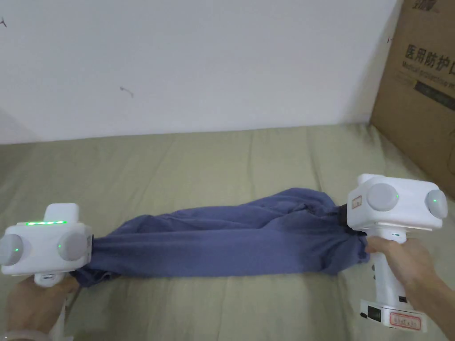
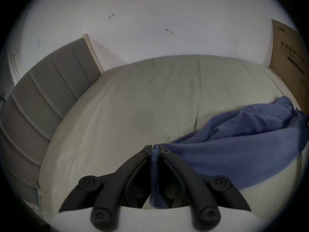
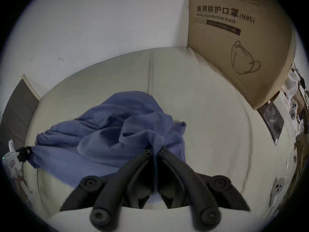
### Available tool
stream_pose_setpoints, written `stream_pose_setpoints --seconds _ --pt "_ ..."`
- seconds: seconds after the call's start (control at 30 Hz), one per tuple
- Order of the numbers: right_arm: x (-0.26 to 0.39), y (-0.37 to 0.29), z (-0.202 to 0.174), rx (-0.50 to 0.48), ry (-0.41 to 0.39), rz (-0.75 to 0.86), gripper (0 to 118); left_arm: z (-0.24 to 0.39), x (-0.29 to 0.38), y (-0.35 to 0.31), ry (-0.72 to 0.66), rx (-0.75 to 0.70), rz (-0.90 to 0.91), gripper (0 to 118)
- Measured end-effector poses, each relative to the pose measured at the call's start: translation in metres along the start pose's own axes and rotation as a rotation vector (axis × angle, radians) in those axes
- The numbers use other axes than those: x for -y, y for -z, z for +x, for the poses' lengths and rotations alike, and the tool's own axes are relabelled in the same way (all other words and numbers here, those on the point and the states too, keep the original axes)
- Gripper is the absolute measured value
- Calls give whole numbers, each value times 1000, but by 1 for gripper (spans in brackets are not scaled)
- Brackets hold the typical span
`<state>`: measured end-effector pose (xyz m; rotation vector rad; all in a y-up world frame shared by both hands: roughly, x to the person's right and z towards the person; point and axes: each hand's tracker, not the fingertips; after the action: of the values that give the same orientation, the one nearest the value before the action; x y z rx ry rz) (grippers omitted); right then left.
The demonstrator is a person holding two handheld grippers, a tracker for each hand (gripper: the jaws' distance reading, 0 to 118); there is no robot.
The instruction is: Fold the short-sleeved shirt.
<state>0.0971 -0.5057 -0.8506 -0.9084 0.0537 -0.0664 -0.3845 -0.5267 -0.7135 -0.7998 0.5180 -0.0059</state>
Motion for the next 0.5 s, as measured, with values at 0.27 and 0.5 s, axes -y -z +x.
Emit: stream_pose_setpoints --seconds 0.27,0.5 --pt "55 -111 26 -84 3 80 2 -31 34 -109 10 85 20 5" --pt "179 -215 70 -108 16 39 2 -85 134 -226 -3 124 -46 5"
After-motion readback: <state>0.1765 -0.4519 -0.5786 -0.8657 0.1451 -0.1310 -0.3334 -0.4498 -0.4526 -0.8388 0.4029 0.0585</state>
